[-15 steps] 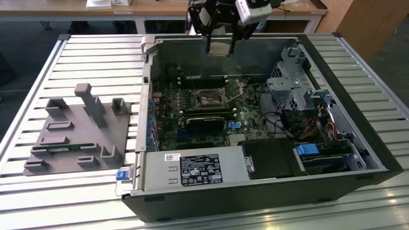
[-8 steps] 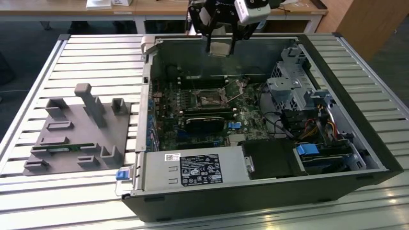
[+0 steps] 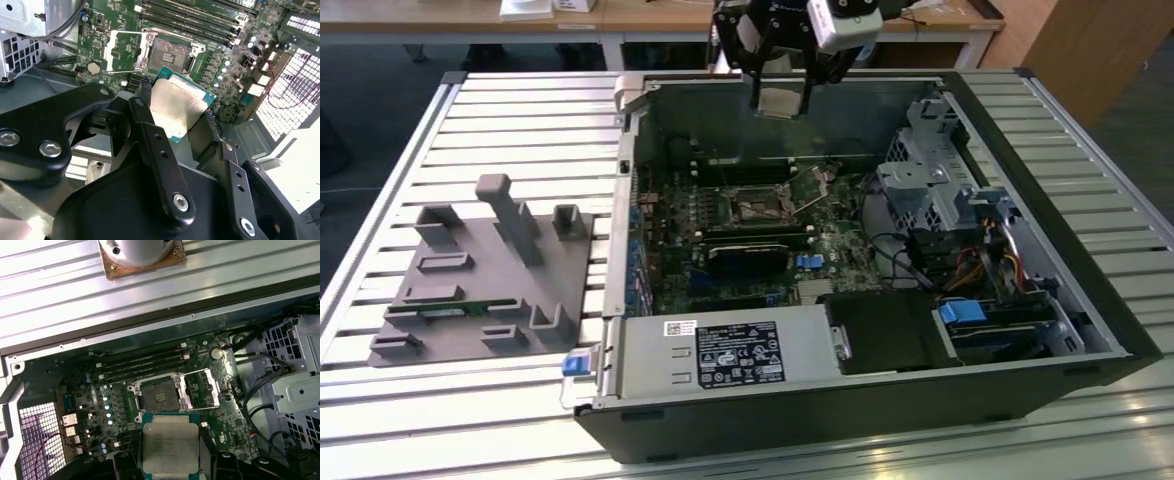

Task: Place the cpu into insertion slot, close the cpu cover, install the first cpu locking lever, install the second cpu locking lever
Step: 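Place the cpu into insertion slot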

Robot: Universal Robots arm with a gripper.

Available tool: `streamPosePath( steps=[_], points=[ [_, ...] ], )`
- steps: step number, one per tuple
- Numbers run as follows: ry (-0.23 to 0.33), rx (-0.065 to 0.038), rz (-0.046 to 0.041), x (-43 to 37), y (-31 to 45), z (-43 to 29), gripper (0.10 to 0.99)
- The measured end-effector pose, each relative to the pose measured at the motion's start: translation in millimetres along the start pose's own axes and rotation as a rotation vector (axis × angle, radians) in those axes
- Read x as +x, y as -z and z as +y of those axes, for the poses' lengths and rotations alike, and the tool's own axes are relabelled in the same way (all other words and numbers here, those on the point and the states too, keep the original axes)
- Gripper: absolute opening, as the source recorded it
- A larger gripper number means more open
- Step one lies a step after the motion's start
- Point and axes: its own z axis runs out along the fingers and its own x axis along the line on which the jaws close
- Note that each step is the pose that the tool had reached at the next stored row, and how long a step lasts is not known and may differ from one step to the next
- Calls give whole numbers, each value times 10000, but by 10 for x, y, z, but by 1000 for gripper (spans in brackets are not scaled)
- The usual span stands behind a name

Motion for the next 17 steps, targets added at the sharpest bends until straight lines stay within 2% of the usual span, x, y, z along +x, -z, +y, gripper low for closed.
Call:
streamPosePath(
  steps=[17],
  points=[
    [-562, -11, -50, 0, -1, 0, 541]
  ],
)
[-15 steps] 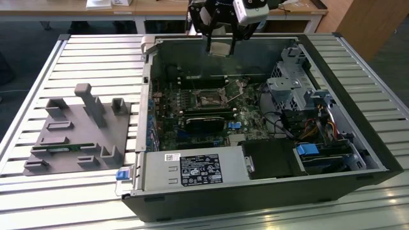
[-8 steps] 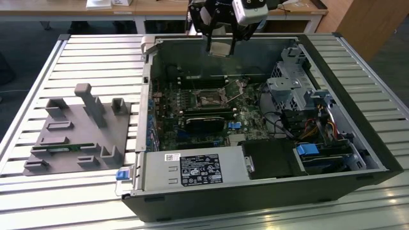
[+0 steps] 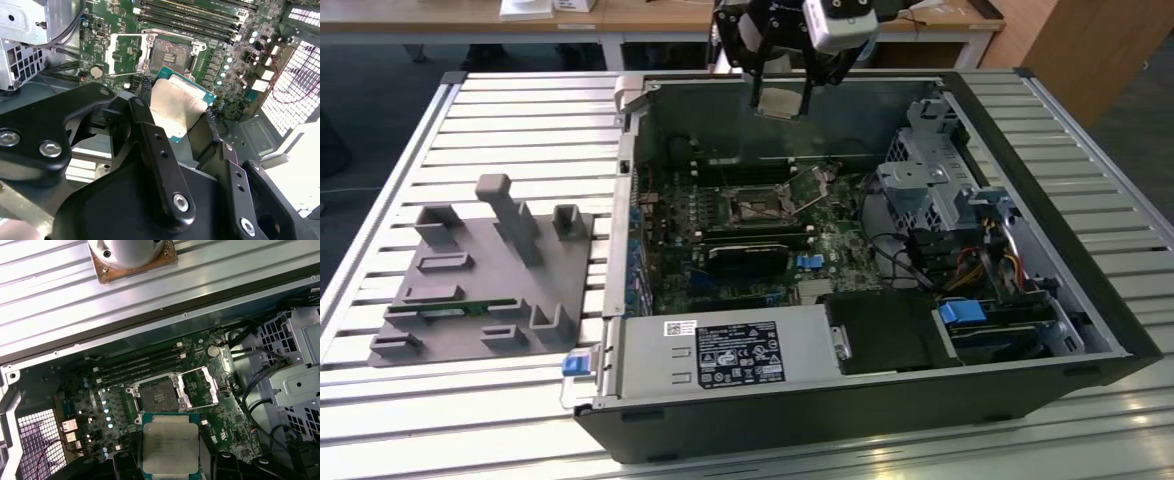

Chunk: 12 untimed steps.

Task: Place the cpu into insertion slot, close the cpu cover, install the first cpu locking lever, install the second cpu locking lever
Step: 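Place the cpu into insertion slot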

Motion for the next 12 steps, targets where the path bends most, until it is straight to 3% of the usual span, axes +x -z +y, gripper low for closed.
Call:
streamPosePath(
  steps=[12],
  points=[
    [-363, -7, -33, 0, 0, 0, 541]
  ],
)
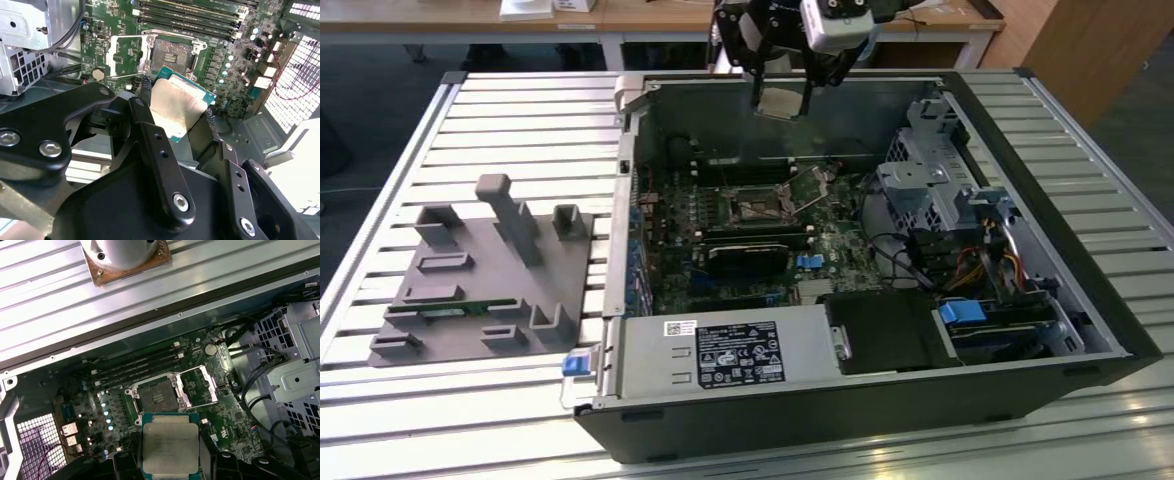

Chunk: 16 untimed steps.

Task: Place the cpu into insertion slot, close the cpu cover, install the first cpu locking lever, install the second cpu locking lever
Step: 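Place the cpu into insertion slot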

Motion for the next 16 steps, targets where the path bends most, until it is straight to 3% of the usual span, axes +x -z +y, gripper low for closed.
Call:
streamPosePath(
  steps=[16],
  points=[
    [-488, -10, -44, 0, 0, 0, 541]
  ],
)
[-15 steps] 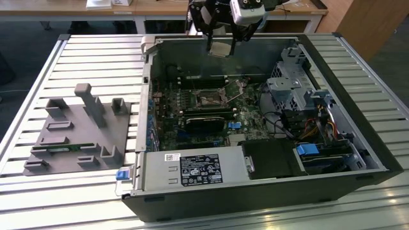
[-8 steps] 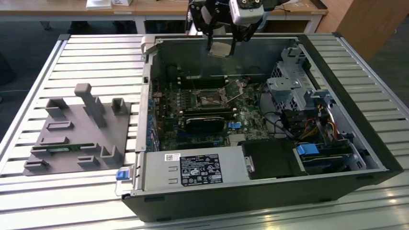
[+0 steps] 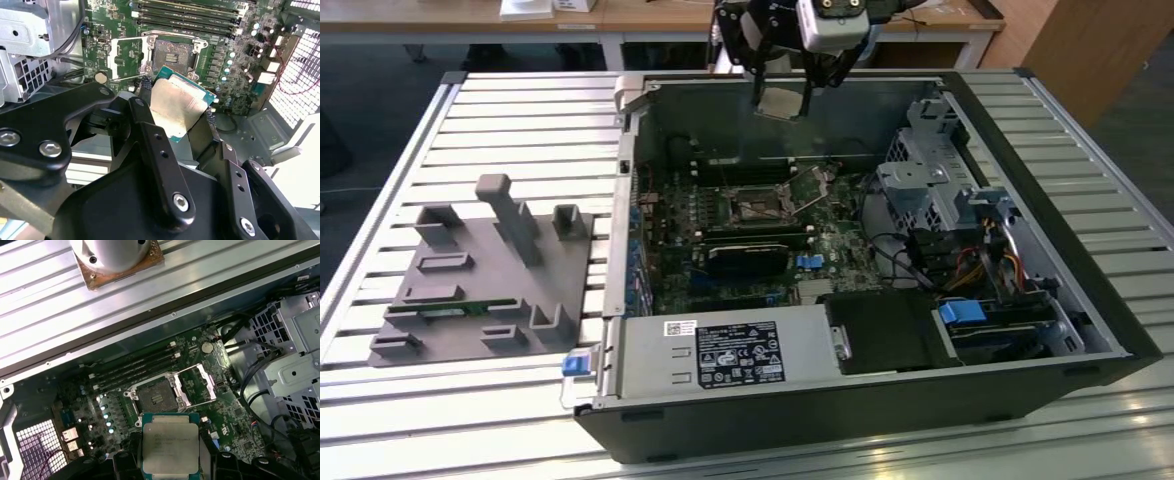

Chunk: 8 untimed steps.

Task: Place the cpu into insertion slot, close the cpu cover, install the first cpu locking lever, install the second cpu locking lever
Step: 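Place the cpu into insertion slot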

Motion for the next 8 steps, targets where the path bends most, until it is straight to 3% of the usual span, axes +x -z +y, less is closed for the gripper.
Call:
streamPosePath(
  steps=[8],
  points=[
    [-235, -4, -21, 0, 0, 0, 541]
  ],
)
